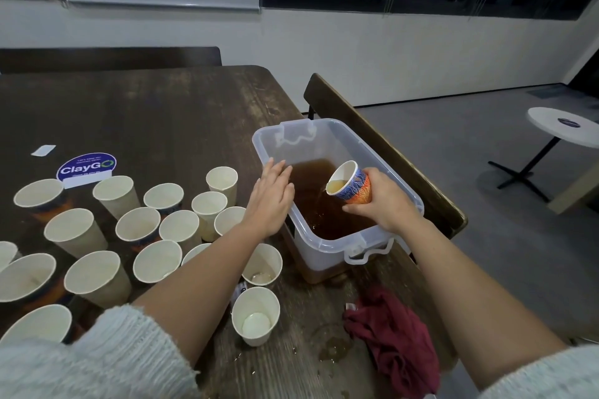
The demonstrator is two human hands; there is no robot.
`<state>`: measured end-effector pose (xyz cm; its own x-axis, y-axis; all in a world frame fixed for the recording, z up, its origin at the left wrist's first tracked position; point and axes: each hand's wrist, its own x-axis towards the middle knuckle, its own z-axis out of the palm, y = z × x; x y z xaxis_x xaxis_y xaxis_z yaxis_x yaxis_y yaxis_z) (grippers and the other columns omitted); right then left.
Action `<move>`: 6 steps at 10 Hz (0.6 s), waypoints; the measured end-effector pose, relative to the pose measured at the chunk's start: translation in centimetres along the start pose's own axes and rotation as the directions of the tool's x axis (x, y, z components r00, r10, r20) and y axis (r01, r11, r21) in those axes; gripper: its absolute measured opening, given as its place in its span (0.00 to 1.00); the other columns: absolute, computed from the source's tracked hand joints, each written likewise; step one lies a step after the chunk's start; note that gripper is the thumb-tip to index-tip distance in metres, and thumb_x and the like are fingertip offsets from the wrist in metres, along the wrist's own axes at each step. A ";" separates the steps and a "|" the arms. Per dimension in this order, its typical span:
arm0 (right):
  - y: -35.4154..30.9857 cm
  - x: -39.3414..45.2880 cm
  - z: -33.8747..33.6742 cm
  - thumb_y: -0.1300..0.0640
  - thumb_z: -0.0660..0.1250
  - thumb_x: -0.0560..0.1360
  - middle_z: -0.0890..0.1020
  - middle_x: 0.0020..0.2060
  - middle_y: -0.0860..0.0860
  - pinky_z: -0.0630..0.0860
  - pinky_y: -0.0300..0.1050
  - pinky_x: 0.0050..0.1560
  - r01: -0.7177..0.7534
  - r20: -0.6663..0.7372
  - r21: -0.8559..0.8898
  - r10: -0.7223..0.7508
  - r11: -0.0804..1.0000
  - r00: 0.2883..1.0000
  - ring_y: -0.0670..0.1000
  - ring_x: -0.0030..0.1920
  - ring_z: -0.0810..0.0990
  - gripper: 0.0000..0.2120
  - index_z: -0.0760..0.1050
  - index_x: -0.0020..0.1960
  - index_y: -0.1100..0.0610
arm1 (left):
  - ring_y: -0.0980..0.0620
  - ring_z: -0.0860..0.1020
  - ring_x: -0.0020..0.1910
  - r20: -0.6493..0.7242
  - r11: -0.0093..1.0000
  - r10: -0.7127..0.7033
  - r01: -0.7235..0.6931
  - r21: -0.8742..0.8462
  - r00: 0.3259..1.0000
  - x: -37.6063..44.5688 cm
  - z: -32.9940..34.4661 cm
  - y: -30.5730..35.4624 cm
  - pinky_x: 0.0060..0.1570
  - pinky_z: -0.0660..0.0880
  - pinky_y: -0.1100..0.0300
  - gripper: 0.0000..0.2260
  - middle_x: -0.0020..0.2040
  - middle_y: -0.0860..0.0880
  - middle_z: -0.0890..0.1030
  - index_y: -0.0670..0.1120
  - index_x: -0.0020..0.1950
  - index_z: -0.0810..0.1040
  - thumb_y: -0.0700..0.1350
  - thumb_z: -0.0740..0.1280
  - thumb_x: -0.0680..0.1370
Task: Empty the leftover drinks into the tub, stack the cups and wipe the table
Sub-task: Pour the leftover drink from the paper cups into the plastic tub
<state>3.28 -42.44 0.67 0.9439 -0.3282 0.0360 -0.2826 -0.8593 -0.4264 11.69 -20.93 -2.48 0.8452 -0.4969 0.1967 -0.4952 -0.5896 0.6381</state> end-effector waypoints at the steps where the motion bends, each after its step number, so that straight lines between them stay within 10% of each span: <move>1: 0.0 0.1 0.0 0.44 0.77 0.67 0.76 0.60 0.49 0.77 0.53 0.60 -0.001 0.003 -0.006 0.001 1.000 1.000 0.51 0.59 0.76 0.36 0.63 0.69 0.49 | 0.54 0.44 0.78 0.004 1.000 -0.004 0.004 0.000 1.000 0.0 0.0 0.0 0.75 0.46 0.51 0.21 0.79 0.50 0.54 0.45 0.77 0.58 0.46 0.50 0.85; 6: 0.1 0.1 0.0 0.42 0.76 0.67 0.75 0.61 0.49 0.77 0.54 0.60 0.019 -0.007 -0.027 -0.019 0.999 1.000 0.50 0.60 0.75 0.37 0.63 0.70 0.49 | 0.54 0.44 0.78 0.007 1.000 -0.008 0.009 -0.021 1.000 -0.1 0.1 -0.1 0.76 0.46 0.49 0.21 0.79 0.50 0.53 0.45 0.78 0.58 0.46 0.50 0.85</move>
<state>3.39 -42.56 0.59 0.9479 -0.3147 0.0502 -0.2693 -0.8754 -0.4014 11.65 -20.91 -2.60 0.8478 -0.4967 0.1858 -0.4835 -0.5804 0.6553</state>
